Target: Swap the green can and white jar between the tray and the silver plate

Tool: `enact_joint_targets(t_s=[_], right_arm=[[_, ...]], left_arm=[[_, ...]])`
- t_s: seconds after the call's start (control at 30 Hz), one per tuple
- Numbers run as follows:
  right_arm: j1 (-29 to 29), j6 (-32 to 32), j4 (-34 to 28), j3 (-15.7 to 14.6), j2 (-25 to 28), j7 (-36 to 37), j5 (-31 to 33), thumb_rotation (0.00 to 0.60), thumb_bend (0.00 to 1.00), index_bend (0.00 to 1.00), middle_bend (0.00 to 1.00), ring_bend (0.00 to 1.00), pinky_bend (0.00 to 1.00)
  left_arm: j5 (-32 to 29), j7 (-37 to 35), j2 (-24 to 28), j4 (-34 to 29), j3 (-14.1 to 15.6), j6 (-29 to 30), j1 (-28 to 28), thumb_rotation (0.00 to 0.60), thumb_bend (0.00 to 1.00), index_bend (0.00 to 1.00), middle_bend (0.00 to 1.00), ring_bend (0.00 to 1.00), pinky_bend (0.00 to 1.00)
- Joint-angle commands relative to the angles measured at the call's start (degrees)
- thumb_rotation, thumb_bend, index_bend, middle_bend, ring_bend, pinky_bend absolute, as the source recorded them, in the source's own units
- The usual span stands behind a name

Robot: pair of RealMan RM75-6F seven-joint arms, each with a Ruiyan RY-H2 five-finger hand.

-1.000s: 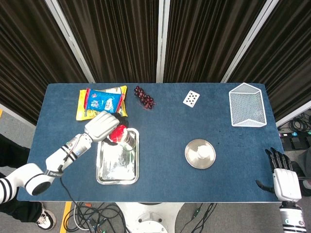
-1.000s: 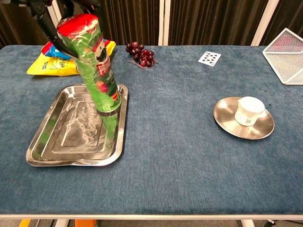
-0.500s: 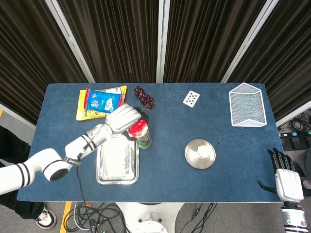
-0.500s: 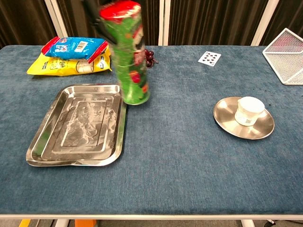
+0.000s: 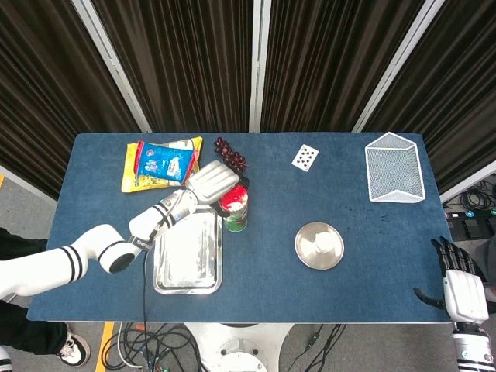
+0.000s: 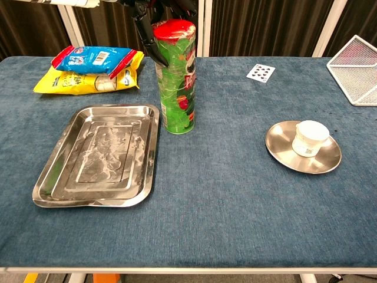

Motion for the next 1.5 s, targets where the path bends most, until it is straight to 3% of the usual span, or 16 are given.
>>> enact_joint_targets(t_s=[0.03, 0.17, 0.27, 0.47, 0.67, 0.87, 1.0, 1.1, 1.23, 1.5], right_arm=[[0.0, 0.0, 0.0, 0.0, 0.0, 0.0, 0.0, 0.600, 0.07, 0.00, 0.00, 0.00, 0.00], [0.1, 0.1, -0.3, 0.0, 0.0, -0.3, -0.3, 0.600, 0.07, 0.00, 0.00, 0.00, 0.00], [0.1, 0.0, -0.4, 0.0, -0.1, -0.5, -0.2, 0.600, 0.06, 0.00, 0.00, 0.00, 0.00], [0.1, 0.0, -0.5, -0.1, 0.1, -0.6, -0.4, 0.600, 0.07, 0.00, 0.00, 0.00, 0.00], [0.3, 0.1, -1.0, -0.5, 0.5, -0.8, -1.4, 0.600, 0.07, 0.00, 0.00, 0.00, 0.00], [1.4, -0.8, -2.5, -0.5, 0.8, -2.9, -2.5, 0.600, 0.07, 0.00, 0.00, 0.00, 0.00], [3.4, -2.5, -4.7, -0.2, 0.9, -5.8, -3.4, 0.600, 0.07, 0.00, 0.01, 0.00, 0.00], [5.8, -4.9, -6.4, 0.8, 1.0, -8.8, -3.4, 0.600, 0.07, 0.00, 0.03, 0.00, 0.00], [9.8, -9.7, -8.9, 2.6, 1.0, -12.7, -1.9, 0.600, 0.07, 0.00, 0.06, 0.00, 0.00], [18.3, -20.5, -10.9, 5.6, -1.8, -22.6, 5.0, 0.600, 0.08, 0.02, 0.12, 0.03, 0.12]], left_arm=[[0.1, -0.3, 0.2, -0.2, 0.2, 0.4, 0.1, 0.600, 0.12, 0.36, 0.33, 0.26, 0.57], [0.4, -0.4, 0.8, -0.5, 0.3, 1.4, 0.2, 0.600, 0.08, 0.21, 0.22, 0.17, 0.49], [0.3, -0.2, 1.3, -1.0, 0.3, 2.0, 0.3, 0.600, 0.07, 0.16, 0.20, 0.14, 0.46], [-0.7, 0.5, 3.3, -2.8, 0.8, 3.0, 1.2, 0.600, 0.06, 0.14, 0.19, 0.14, 0.46], [-3.3, 3.0, 9.1, -8.9, 3.1, 7.7, 6.5, 0.600, 0.05, 0.14, 0.17, 0.13, 0.47], [-4.1, 7.4, 14.6, -17.6, 7.4, 21.3, 17.4, 0.600, 0.04, 0.14, 0.17, 0.13, 0.46], [-1.0, 10.7, 14.0, -21.2, 11.0, 35.0, 26.9, 0.600, 0.03, 0.14, 0.17, 0.13, 0.44], [1.5, 12.0, 12.6, -21.5, 13.9, 41.5, 32.4, 0.600, 0.03, 0.14, 0.17, 0.13, 0.41], [4.2, 12.2, 11.0, -20.9, 16.4, 46.7, 37.7, 0.600, 0.03, 0.14, 0.17, 0.13, 0.40], [8.4, 11.9, 8.0, -19.2, 18.5, 53.9, 45.2, 0.600, 0.03, 0.15, 0.17, 0.13, 0.38]])
